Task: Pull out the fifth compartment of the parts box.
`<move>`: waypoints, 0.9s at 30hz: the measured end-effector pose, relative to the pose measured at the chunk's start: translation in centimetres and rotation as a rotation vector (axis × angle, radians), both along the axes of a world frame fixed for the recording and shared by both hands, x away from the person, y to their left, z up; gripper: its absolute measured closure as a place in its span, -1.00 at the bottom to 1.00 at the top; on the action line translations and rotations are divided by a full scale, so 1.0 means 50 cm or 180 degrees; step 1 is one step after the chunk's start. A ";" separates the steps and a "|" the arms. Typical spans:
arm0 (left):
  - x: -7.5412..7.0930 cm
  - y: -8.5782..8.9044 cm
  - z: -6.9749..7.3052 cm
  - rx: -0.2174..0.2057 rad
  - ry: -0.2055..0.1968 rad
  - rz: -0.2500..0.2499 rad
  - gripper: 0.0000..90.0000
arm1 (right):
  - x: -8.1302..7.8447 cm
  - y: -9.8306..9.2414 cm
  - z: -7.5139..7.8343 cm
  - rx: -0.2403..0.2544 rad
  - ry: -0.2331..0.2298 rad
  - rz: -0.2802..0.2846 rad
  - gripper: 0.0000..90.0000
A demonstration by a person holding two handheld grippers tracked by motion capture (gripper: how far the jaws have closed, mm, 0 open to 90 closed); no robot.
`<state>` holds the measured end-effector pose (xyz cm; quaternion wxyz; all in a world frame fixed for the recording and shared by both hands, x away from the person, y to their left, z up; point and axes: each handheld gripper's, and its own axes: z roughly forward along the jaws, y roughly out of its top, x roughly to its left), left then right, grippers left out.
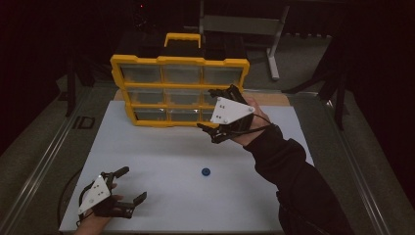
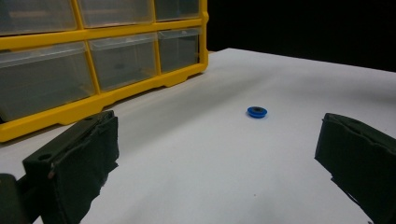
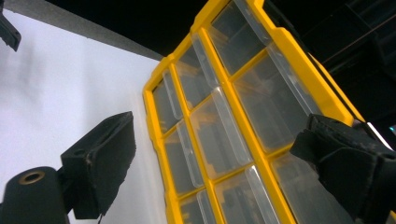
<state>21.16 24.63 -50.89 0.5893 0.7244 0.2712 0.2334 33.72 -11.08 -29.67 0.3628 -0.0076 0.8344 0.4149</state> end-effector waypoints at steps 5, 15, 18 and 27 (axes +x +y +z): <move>-0.001 0.000 0.000 0.0009 0.0006 -0.0007 -1.00 | 0.013 0.016 -0.005 -0.0045 0.0066 0.0057 -0.78; -0.001 -0.001 0.000 0.0029 0.0002 -0.0013 -1.00 | 0.024 0.053 -0.031 -0.0097 0.0025 0.0160 -0.71; -0.001 -0.001 -0.001 0.0027 0.0006 -0.0013 -1.00 | 0.036 0.068 -0.047 -0.0134 0.0080 0.0200 -0.72; -0.001 0.000 -0.001 0.0001 0.0030 -0.0024 -1.00 | 0.065 0.086 -0.063 -0.0247 0.0055 0.0274 -0.65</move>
